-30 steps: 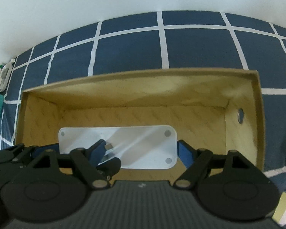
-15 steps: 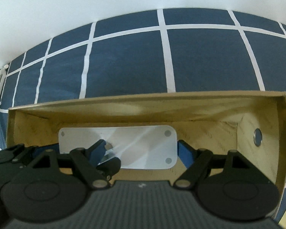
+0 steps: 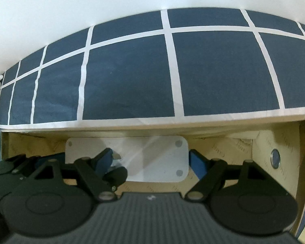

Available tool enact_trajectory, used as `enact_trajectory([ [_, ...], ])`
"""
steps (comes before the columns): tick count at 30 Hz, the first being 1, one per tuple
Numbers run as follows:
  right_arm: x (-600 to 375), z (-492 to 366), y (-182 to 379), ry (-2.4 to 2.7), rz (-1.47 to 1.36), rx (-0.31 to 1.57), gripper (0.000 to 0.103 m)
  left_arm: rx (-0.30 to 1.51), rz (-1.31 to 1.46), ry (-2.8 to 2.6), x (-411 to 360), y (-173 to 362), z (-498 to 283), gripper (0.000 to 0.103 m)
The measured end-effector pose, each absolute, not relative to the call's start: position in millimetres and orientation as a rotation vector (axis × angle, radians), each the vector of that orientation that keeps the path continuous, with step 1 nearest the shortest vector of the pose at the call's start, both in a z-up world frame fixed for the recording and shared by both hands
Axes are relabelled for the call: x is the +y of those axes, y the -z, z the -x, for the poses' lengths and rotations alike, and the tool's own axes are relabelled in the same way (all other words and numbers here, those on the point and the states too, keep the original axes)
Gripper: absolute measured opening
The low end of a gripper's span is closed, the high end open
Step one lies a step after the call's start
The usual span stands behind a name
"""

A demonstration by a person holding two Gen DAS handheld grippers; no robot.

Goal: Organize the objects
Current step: 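Lower the power strip into the box and open the left tool, then move the left tool to the white TV remote and grasp it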

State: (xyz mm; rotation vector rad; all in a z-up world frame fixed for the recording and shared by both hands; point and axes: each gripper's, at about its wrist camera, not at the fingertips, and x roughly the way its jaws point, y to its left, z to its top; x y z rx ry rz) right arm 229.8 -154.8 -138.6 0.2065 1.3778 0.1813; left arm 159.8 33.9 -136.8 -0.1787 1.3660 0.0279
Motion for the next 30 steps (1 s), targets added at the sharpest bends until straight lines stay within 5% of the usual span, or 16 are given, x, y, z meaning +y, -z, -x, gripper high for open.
enact_trajectory([
  [12, -156, -217, 119, -0.177, -0.177, 1.329, 0.084, 1.319, 0.203, -0.067, 32, 107, -142, 0.101],
  [23, -173, -168, 68, -0.187, -0.202, 1.231, 0.103, 1.277, 0.162, -0.078, 5, 64, -99, 0.103],
  [30, -197, -129, 37, -0.160, -0.226, 1.187, 0.103, 1.241, 0.129, -0.051, -29, 38, -71, 0.103],
])
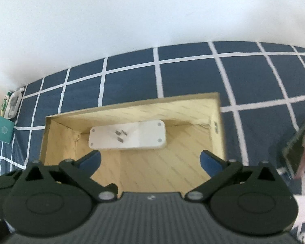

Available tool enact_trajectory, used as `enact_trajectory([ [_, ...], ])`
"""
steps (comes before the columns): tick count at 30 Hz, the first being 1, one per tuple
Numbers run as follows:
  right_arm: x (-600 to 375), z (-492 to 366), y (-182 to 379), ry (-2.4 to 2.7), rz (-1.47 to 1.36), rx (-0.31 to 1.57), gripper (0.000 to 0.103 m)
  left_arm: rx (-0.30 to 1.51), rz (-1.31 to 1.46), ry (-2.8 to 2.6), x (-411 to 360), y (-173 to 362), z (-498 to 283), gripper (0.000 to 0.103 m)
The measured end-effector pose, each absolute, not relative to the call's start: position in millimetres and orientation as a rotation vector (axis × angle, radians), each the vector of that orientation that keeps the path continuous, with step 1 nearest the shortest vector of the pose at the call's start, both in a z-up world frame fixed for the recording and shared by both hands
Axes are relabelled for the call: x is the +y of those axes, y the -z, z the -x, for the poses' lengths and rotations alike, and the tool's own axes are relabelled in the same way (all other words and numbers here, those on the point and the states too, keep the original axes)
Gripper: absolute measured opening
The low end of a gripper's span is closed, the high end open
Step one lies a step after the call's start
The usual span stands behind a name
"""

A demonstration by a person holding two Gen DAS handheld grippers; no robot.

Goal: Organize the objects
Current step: 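Move the left tool to the white TV remote and grasp it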

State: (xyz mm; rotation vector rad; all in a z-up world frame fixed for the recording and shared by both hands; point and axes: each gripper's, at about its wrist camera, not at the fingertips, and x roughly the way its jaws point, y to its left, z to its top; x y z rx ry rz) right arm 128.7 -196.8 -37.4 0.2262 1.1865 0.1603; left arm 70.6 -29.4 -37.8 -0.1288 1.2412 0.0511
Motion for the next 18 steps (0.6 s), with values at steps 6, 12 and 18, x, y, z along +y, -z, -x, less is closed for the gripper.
enact_trajectory([
  [6, -228, -92, 20, -0.122, -0.247, 1.163, 0.103, 1.222, 0.100, -0.021, -66, 26, -53, 0.103],
  [12, -270, -57, 14, -0.056, -0.287, 1.145, 0.103, 1.210, 0.070, 0.023, -108, 20, -34, 0.103],
  [18, -315, -24, 8, 0.011, -0.323, 1.135, 0.103, 1.213, 0.045, 0.066, -153, 18, -15, 0.103],
])
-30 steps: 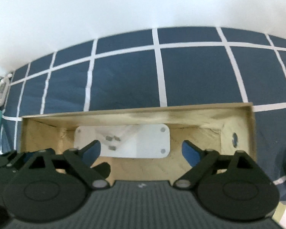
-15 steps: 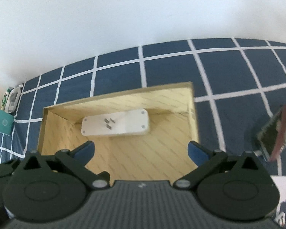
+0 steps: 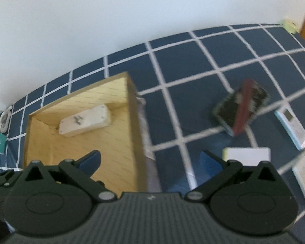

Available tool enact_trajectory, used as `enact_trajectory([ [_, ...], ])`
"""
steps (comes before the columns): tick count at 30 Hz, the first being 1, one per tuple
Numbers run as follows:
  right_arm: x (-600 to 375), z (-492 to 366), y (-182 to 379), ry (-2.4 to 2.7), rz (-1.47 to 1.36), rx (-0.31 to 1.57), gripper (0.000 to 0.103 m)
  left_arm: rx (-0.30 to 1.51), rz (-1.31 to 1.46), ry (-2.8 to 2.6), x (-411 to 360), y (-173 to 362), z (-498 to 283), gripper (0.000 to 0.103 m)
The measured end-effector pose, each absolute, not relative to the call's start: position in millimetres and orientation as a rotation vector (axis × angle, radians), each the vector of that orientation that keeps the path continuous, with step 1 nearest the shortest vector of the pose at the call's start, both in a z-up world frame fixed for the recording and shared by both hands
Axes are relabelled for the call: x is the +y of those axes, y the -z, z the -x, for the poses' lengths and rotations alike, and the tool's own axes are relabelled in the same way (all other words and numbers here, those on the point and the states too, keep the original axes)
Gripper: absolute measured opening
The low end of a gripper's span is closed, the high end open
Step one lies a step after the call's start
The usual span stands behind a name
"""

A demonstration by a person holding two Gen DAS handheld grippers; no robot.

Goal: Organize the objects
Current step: 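Move the left tool to the white TV remote and grasp it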

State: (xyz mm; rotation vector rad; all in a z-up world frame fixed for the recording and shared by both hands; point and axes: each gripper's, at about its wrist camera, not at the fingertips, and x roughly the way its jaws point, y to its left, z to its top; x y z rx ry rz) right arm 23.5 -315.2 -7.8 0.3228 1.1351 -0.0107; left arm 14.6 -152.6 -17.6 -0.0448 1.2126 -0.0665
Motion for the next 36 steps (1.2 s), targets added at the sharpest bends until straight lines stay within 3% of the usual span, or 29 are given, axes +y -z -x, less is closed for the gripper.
enact_trajectory([
  [16, -429, 48, 22, 0.017, -0.328, 1.189, 0.103, 1.255, 0.032, 0.004, -260, 44, 32, 0.103],
  [36, -493, 81, 86, -0.283, -0.105, 1.370, 0.103, 1.369, 0.375, -0.341, -317, 121, 110, 0.103],
])
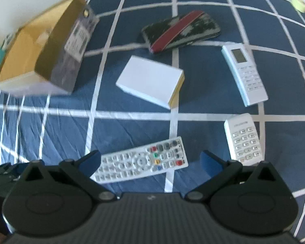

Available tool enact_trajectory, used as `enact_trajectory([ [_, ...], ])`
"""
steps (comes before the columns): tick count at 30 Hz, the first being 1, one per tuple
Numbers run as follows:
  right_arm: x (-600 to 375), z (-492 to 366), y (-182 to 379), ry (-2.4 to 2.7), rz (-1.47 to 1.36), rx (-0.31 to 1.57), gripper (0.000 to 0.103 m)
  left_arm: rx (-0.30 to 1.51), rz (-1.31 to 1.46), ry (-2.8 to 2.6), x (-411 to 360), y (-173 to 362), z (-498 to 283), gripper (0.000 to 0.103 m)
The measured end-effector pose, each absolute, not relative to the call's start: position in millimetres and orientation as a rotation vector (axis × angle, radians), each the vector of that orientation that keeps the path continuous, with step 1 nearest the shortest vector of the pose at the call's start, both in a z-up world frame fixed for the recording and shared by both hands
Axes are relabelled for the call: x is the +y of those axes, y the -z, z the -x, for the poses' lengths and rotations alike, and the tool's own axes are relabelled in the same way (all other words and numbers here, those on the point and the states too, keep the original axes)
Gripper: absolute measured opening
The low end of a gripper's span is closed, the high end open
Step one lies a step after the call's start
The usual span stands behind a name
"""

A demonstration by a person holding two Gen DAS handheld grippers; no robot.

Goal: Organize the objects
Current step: 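Move the left tool to the white TV remote and grasp it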

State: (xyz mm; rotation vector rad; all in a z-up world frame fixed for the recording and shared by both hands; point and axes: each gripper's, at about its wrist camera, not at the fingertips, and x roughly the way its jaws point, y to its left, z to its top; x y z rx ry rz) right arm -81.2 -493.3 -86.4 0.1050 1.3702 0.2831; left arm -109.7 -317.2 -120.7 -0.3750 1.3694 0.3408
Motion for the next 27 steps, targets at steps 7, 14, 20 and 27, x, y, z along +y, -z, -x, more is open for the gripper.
enact_trajectory([
  [7, -487, 74, 115, -0.358, -0.050, 1.432, 0.103, 1.392, 0.477, -0.388, -322, 147, 120, 0.103],
  [14, -483, 68, 138, -0.397, -0.015, 1.477, 0.103, 1.403, 0.505, -0.392, -330, 155, 114, 0.103],
  [20, -482, 65, 149, -0.414, -0.004, 1.500, 0.103, 1.395, 0.514, -0.402, -334, 152, 113, 0.103],
  [27, -480, 60, 154, -0.436, 0.003, 1.506, 0.103, 1.391, 0.509, -0.379, -342, 150, 110, 0.103],
])
